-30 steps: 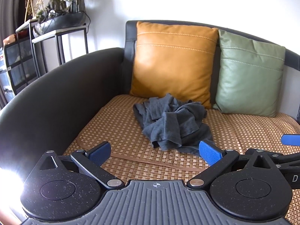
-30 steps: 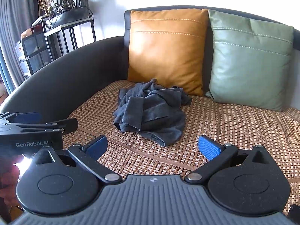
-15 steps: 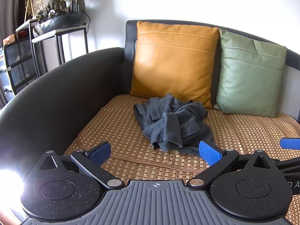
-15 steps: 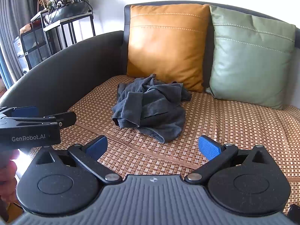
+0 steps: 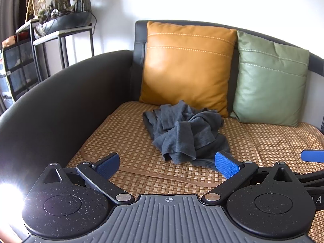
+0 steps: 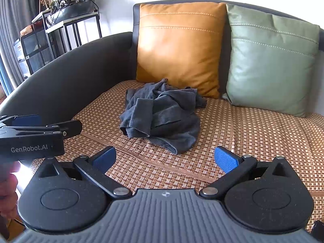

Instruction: Fold clothes

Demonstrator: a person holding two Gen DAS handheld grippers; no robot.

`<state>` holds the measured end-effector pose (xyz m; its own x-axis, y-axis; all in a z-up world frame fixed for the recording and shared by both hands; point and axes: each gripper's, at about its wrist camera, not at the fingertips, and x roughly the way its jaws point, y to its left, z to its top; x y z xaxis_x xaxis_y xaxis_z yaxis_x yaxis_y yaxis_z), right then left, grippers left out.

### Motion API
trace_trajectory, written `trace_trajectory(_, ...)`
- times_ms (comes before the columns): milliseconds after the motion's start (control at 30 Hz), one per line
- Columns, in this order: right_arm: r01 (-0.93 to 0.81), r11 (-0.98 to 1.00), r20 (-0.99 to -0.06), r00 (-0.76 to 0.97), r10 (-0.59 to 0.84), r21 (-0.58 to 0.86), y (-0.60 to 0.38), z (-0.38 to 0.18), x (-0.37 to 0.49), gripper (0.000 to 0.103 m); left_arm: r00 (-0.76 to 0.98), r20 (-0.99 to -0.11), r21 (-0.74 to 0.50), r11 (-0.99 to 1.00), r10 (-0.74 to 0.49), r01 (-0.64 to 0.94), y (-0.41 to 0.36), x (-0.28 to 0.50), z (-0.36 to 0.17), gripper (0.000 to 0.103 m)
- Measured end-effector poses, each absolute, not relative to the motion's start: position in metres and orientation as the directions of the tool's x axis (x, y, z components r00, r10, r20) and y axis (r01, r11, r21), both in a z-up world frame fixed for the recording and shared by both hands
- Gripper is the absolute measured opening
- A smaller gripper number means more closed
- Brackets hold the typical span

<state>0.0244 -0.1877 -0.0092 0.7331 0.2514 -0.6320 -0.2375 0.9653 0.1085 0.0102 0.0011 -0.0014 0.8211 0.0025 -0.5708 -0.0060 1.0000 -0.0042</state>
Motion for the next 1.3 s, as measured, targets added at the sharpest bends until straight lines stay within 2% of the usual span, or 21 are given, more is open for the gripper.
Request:
trace_trajectory(733,-0.243,0.963,-0.646,0.719,0.257,0.113,-0.185,-0.020,0.045,0.103,0.806,-0.592,-0.003,1.000,0.005,-0.008,0.006,0.037,-0.018,0.103)
trace_trajectory(933,-0.231,0.968,-0.658,0.715,0.234,0.093,-0.186,-0.049,0.075,0.103,0.771,-0.636,0.020,0.999,0.044,-0.040,0.017,0.086,-0.052,0.103)
trace_trajectory(1100,-0.246,0.968,-0.687,0.695,0.211,0.049,-0.180,-0.096,0.121,0.103,0.738,-0.674,0.048,0.999,0.022,0.015,0.010,0.141,-0.090,0.103)
trace_trajectory(1167,-0.263,0.964,-0.696,0.683,0.222,0.049,-0.177,-0.116,0.140,0.100,0.731,-0.682,0.054,0.997,-0.001,0.051,0.004,0.160,-0.103,0.103)
trace_trajectory(1233,-0.284,0.958,-0.705,0.670,0.232,0.046,-0.173,-0.134,0.156,0.091,0.730,-0.683,0.056,0.995,-0.023,0.084,-0.003,0.177,-0.113,0.103)
trace_trajectory(1300,-0.310,0.950,-0.718,0.654,0.240,0.035,-0.168,-0.150,0.170,0.086,0.726,-0.687,0.053,0.994,-0.034,0.096,-0.009,0.190,-0.122,0.103)
